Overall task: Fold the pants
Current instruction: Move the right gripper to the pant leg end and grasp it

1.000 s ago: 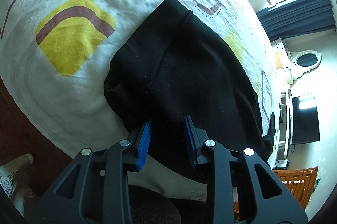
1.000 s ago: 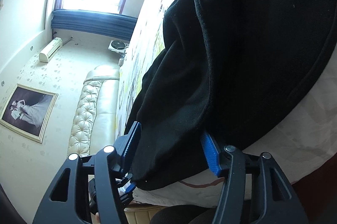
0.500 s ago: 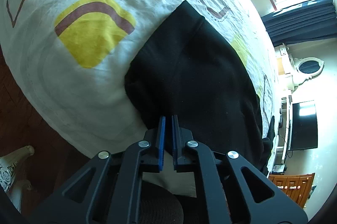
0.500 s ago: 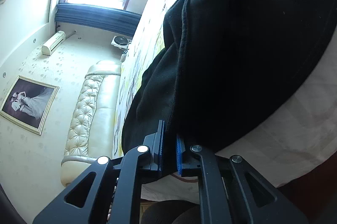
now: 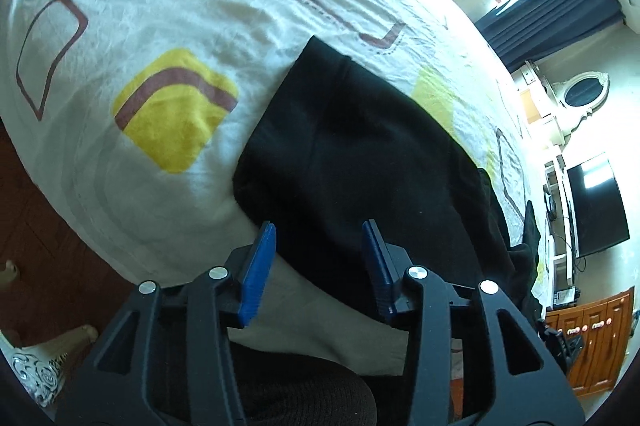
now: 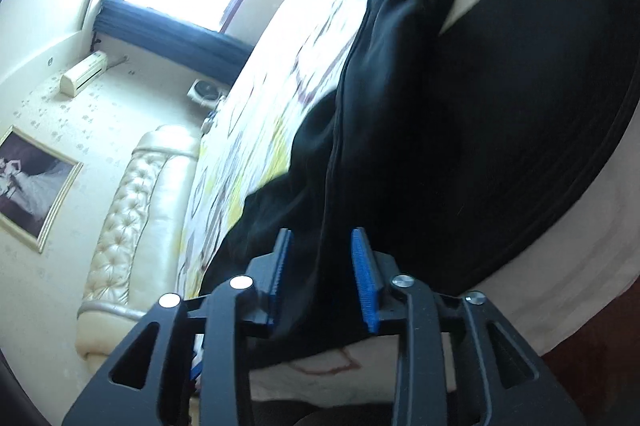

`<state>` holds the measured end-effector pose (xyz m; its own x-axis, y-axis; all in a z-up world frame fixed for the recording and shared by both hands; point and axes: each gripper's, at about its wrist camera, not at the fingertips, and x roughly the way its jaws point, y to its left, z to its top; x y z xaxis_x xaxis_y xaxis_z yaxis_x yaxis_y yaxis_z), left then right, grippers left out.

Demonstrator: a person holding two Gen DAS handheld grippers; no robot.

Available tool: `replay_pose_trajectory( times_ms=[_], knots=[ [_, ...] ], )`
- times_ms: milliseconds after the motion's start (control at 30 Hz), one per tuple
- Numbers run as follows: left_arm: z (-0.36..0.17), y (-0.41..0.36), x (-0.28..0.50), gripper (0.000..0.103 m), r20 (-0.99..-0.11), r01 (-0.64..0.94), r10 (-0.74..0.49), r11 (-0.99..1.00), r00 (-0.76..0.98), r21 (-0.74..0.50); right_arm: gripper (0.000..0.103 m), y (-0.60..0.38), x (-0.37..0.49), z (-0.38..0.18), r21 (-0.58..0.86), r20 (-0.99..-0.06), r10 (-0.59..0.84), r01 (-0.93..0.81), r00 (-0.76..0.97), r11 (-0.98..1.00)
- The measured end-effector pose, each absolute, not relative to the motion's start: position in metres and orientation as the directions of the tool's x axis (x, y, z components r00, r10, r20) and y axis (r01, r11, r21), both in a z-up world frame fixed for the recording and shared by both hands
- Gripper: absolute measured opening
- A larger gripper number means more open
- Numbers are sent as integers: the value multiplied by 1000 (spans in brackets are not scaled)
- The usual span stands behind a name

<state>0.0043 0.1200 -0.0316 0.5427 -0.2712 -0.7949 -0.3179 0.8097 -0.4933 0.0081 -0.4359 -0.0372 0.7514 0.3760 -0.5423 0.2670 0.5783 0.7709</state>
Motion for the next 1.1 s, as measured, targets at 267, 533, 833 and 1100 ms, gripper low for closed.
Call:
replay_pose_trajectory(
  times_ms=[267, 533, 833, 1100],
  knots=[
    [-36, 102, 32, 55, -817, -309, -268, 829, 510, -465, 59, -606, 41, 8, 447, -747, -16, 519, 665, 728],
    [-50, 91, 44, 67, -837, -316, -210, 858, 506, -406, 59, -590, 112, 28, 348, -791, 39, 395, 611, 850],
    [-51, 82, 47, 76, -841, -288, -190, 882, 507, -373, 59, -483, 284, 13, 88, -877, -48, 257, 478, 962],
    [-54, 88, 47, 87, -815, -277, -260, 850, 518, -447, 59, -500, 363, -19, -19, -906, -181, 392, 383, 920]
  ],
)
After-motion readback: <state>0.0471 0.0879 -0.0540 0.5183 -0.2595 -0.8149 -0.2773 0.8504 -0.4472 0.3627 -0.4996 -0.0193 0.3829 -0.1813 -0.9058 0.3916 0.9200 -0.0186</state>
